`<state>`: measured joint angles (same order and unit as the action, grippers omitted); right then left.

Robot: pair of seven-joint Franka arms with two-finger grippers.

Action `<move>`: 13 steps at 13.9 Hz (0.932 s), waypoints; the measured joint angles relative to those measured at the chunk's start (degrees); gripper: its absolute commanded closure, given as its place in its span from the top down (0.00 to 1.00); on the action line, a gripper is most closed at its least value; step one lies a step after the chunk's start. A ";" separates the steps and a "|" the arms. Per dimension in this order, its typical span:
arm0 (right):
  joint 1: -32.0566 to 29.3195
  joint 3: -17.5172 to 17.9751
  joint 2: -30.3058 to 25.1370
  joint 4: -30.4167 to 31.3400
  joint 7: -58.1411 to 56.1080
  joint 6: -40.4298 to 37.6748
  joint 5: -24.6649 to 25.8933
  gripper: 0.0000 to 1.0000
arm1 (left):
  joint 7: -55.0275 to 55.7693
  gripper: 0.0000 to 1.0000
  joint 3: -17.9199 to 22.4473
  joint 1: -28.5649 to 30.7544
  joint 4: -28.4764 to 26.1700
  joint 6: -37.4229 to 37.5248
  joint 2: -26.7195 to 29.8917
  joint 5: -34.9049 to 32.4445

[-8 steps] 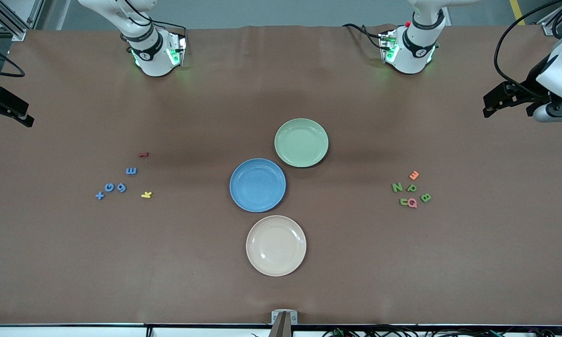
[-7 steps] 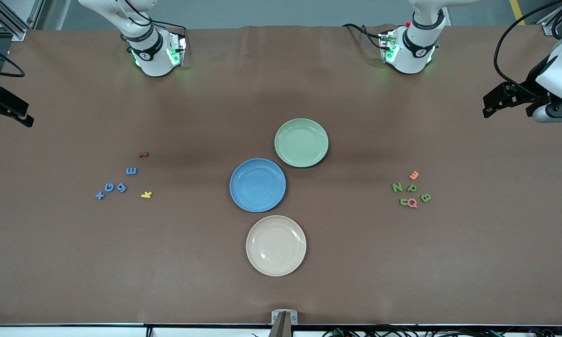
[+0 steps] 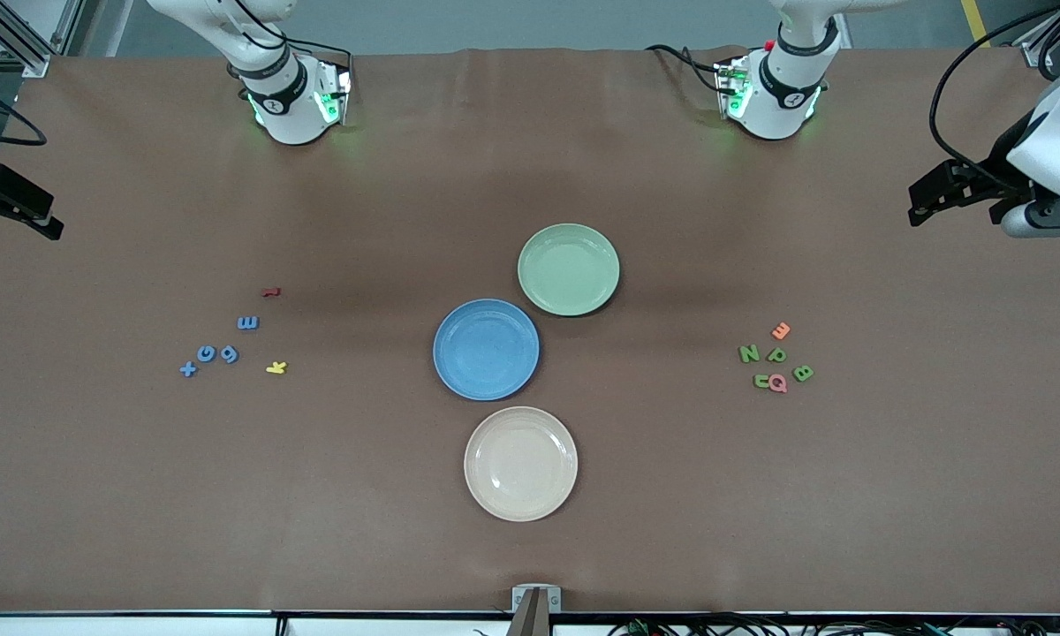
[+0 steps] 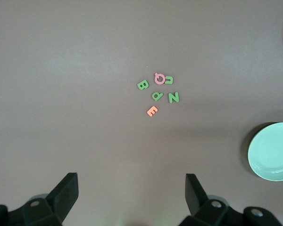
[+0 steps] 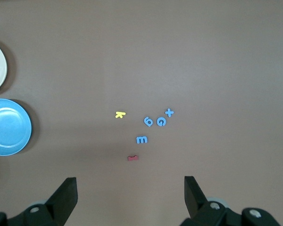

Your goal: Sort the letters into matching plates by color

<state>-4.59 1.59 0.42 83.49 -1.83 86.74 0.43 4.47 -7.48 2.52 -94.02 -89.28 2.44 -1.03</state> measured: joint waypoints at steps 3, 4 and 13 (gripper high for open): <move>-0.02 0.00 0.00 -0.01 0.00 0.00 0.00 1.00 | 0.00 1.00 0.01 0.03 0.35 -1.06 -3.93 0.00; -0.03 0.00 0.00 -0.01 0.00 0.00 0.00 1.00 | 0.00 1.00 0.02 0.05 0.06 -2.15 -5.22 0.00; -0.08 0.13 4.08 0.22 -0.46 -0.40 0.10 1.00 | 0.30 0.96 -1.24 -1.70 -17.58 -29.32 -11.00 0.00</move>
<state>-4.67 1.72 4.50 83.72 -2.28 86.34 0.53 4.78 -8.73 0.82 -111.60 -118.60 -8.57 -1.04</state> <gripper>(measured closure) 0.000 0.000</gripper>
